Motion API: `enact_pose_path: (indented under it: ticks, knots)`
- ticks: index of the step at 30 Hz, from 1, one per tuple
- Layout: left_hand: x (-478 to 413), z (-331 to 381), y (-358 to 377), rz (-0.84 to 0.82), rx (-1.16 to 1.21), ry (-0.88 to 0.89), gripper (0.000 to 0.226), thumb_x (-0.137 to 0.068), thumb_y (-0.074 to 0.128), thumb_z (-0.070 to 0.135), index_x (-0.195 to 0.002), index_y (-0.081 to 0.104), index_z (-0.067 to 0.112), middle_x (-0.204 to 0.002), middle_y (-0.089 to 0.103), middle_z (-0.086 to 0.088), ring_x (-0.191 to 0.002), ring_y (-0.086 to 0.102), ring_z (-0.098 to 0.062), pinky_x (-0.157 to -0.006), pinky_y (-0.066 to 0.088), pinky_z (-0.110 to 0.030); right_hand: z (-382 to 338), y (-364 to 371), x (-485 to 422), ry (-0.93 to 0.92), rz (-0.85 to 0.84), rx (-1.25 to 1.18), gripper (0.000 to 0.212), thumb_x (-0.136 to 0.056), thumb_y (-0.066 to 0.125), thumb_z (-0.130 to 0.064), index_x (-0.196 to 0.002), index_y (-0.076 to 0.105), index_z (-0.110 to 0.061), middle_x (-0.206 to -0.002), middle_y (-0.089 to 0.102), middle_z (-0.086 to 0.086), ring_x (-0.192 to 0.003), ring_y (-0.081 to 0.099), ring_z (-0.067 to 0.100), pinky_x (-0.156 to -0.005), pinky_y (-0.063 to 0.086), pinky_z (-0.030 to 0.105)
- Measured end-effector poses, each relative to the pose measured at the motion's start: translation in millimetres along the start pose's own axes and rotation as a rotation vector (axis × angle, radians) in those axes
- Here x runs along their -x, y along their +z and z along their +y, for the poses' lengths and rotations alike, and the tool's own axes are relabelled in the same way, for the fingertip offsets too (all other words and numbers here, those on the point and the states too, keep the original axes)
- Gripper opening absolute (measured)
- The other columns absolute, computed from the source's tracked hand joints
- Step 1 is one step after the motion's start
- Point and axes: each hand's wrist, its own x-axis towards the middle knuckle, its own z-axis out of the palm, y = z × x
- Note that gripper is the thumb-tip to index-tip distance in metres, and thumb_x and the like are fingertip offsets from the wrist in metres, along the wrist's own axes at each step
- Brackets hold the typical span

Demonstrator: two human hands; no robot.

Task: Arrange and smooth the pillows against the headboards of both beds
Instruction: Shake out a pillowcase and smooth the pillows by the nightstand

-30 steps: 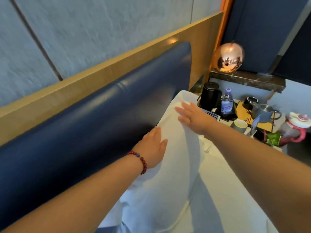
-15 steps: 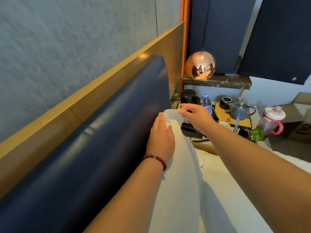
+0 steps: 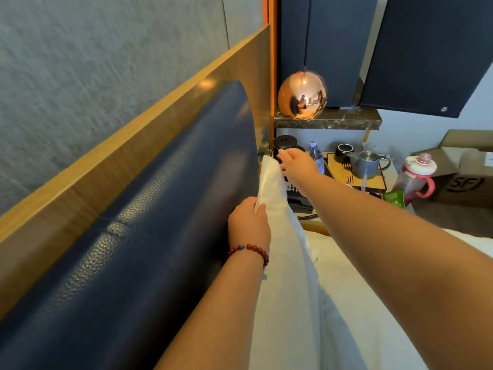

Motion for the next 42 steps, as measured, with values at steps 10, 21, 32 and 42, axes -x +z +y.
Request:
enact_pose_path:
  ticks: [10, 21, 32, 42]
  knots:
    - [-2.8, 16.0, -3.7, 0.084, 0.109, -0.162, 0.038, -0.102, 0.043, 0.026, -0.07, 0.059, 0.014, -0.068, 0.054, -0.003, -0.064, 0.052, -0.019, -0.057, 0.045, -0.027, 34.7, 4.6, 77.5, -0.402, -0.089, 0.049, 0.032, -0.103, 0.041, -0.031, -0.124, 0.063, -0.021, -0.116, 0.06, -0.012, -0.103, 0.052, 0.002, -0.089, 0.042, 0.021]
    - [35.8, 15.9, 4.6, 0.123, -0.438, 0.403, 0.05, -0.103, 0.041, 0.022, -0.151, 0.029, 0.022, -0.162, 0.016, -0.002, -0.151, 0.005, -0.023, -0.118, 0.003, -0.034, 75.6, -7.7, 115.4, -0.101, -0.153, 0.135, 0.043, -0.106, 0.03, -0.036, -0.143, 0.047, -0.022, -0.145, 0.051, -0.001, -0.134, 0.044, 0.018, -0.108, 0.034, 0.034]
    - [57.6, 15.1, 72.6, -0.187, -0.96, 0.654, 0.053, -0.103, 0.03, 0.039, -0.153, 0.021, 0.024, -0.161, 0.019, -0.003, -0.15, 0.009, -0.026, -0.121, 0.009, -0.046, 233.0, -12.7, 159.3, 0.163, -0.259, 0.488, 0.053, -0.103, 0.019, -0.052, -0.153, 0.026, -0.035, -0.16, 0.026, -0.004, -0.148, 0.021, 0.02, -0.119, 0.021, 0.042]
    - [-2.8, -12.6, 172.6, -0.469, -1.162, 0.633, 0.037, -0.1, 0.04, 0.044, -0.125, 0.053, 0.019, -0.115, 0.061, -0.004, -0.106, 0.057, -0.022, -0.099, 0.044, -0.04, 333.2, -52.8, 199.3, 0.214, 0.015, 0.849, 0.085, -0.081, -0.013, -0.074, -0.155, 0.008, -0.038, -0.165, 0.004, 0.0, -0.152, -0.003, 0.025, -0.12, -0.003, 0.047]
